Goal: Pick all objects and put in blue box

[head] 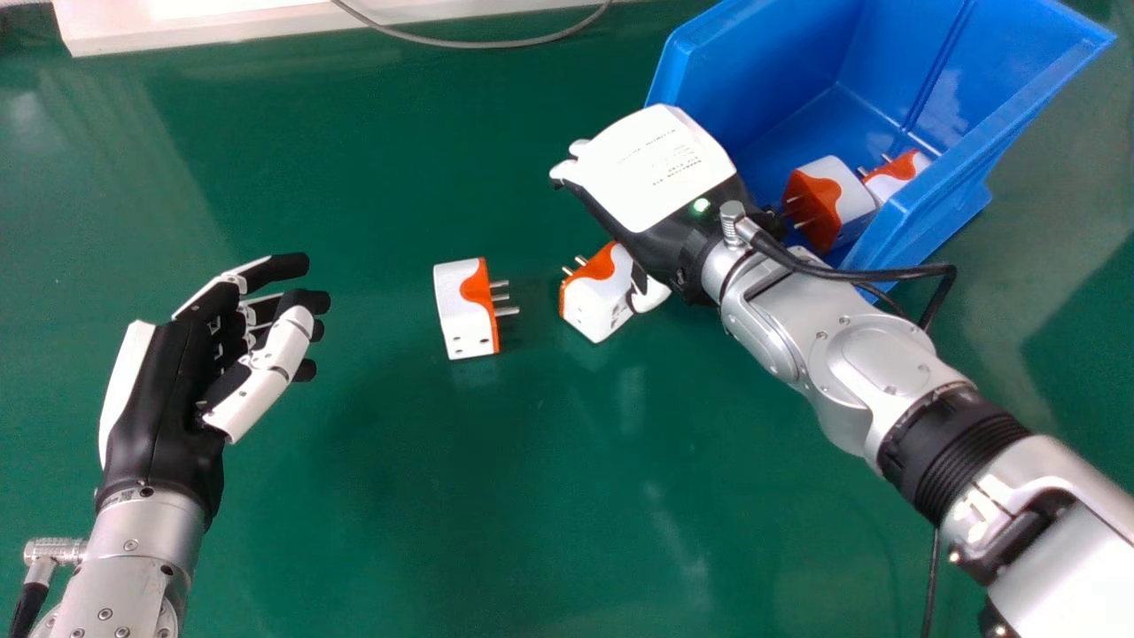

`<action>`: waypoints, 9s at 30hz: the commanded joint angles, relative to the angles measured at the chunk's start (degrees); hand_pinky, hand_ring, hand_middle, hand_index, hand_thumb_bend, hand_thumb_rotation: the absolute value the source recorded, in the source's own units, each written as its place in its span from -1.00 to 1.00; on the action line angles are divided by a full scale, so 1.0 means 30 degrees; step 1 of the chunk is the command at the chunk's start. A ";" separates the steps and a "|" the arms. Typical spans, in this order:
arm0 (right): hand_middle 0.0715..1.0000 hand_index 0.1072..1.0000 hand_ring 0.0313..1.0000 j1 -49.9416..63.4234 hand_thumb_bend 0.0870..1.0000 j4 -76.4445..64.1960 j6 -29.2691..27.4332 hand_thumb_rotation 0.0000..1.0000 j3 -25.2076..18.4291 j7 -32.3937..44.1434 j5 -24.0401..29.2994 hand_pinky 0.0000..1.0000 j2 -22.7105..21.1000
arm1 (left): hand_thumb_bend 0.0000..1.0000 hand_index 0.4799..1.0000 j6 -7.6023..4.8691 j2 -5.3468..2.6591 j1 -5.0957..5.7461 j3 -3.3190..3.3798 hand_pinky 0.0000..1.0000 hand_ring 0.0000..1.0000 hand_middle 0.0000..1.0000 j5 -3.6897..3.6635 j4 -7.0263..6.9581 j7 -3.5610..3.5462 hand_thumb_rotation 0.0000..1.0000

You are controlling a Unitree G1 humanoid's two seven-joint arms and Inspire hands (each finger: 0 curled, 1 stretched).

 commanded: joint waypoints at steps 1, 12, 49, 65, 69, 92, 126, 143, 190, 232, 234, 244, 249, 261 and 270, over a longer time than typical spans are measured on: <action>0.73 0.59 0.70 0.0956 -0.32 -0.0089 -0.0481 -0.92 0.0161 0.0906 0.0535 0.52 0.0028 | -0.57 0.10 -0.0272 -0.0027 -0.0280 0.0018 0.23 0.41 0.43 -0.0089 -0.0185 -0.0007 -0.13; 0.72 0.58 0.69 0.1359 -0.40 -0.1000 -0.0317 -0.98 0.0015 0.0992 0.0525 0.50 -0.0245 | -0.58 0.11 -0.0163 0.0021 -0.0890 0.0021 0.24 0.42 0.43 -0.0033 0.0483 0.0022 -0.12; 0.71 0.58 0.68 0.4101 -0.11 -0.8279 0.0959 -0.90 -0.1678 0.3791 0.0644 0.50 -0.2364 | -0.60 0.14 -0.0343 0.0245 -0.1582 0.0037 0.26 0.43 0.44 0.0148 0.1304 0.0015 -0.13; 0.73 0.57 0.69 0.5280 0.04 -1.2374 0.1058 -0.93 -0.3340 0.5074 0.0353 0.50 -0.5023 | -0.59 0.14 -0.0455 0.0424 -0.1290 0.0114 0.26 0.43 0.45 0.0155 0.1058 -0.0128 -0.11; 0.72 0.56 0.68 0.5694 -0.05 -1.4025 0.1605 -0.97 -0.4314 0.5348 -0.0122 0.49 -0.5982 | -0.59 0.15 -0.0527 0.0455 -0.1288 0.0096 0.27 0.44 0.45 0.0194 0.1110 -0.0142 -0.11; 0.71 0.58 0.66 0.9917 0.77 -2.3340 0.4402 -0.72 -0.7056 0.8469 -0.1947 0.65 -0.4587 | -0.60 0.16 -0.0543 0.0321 -0.1515 0.0149 0.27 0.44 0.45 0.0142 0.1251 -0.0224 -0.08; 0.76 0.59 0.71 0.8688 0.75 -1.7179 0.1243 -0.82 -0.5300 0.5805 -0.1071 0.55 0.0210 | -0.54 0.12 -0.0157 0.0173 -0.2343 -0.0155 0.28 0.42 0.43 0.0360 0.1794 0.0152 -0.08; 0.98 0.87 0.97 0.6032 0.38 -1.0381 0.1986 -0.76 -0.2779 0.2052 -0.1674 0.81 0.1315 | -0.52 0.12 -0.0447 0.0106 -0.2240 -0.0198 0.25 0.42 0.43 0.0366 0.1787 0.0114 -0.07; 1.00 1.00 1.00 -0.0136 -0.65 0.0287 -0.0051 -1.00 0.0229 0.2209 -0.0547 1.00 0.1309 | -0.49 0.12 0.0254 -0.0009 -0.1582 -0.0424 0.24 0.41 0.43 0.0453 0.0367 0.0204 0.03; 0.03 -0.01 0.00 -0.0381 -0.04 0.1691 -0.2135 -0.82 0.0218 0.0724 0.0843 -0.13 0.0618 | -0.45 0.15 0.0379 -0.0014 -0.0973 -0.0480 0.26 0.43 0.44 0.0385 -0.0649 0.0132 0.12; -0.28 -0.08 -0.32 -0.0408 -0.04 0.1760 -0.2209 -0.80 0.0226 0.0626 0.0959 -0.41 0.0545 | -0.45 0.15 0.0371 -0.0014 -0.0890 -0.0465 0.27 0.43 0.44 0.0363 -0.0740 0.0111 0.13; -0.82 -0.18 -0.84 -0.0419 -0.06 0.1894 -0.2604 -0.78 0.0220 -0.0089 0.1147 -0.85 0.0376 | -0.44 0.16 0.0491 -0.0001 -0.0722 -0.0434 0.28 0.43 0.44 0.0327 -0.1018 0.0043 0.15; -0.87 -0.19 -0.90 -0.0301 -0.06 0.1878 -0.2494 -0.78 0.0211 -0.0654 0.1085 -0.89 0.0486 | -0.43 0.16 0.0519 0.0022 -0.0724 -0.0406 0.28 0.43 0.45 0.0330 -0.0994 0.0030 0.16; -0.82 -0.19 -0.87 -0.0138 -0.06 0.1712 -0.2239 -0.77 0.0243 -0.1379 0.0950 -0.85 0.0478 | -0.42 0.16 0.0734 0.0070 -0.0747 -0.0424 0.28 0.44 0.45 0.0402 -0.1090 0.0028 0.16; -0.69 -0.16 -0.74 0.0895 -0.07 -0.1087 -0.1871 -0.82 -0.0267 -0.0599 0.1245 -0.76 -0.0186 | -0.41 0.16 0.0699 0.0090 -0.0621 -0.0376 0.28 0.44 0.45 0.0360 -0.1174 -0.0032 0.17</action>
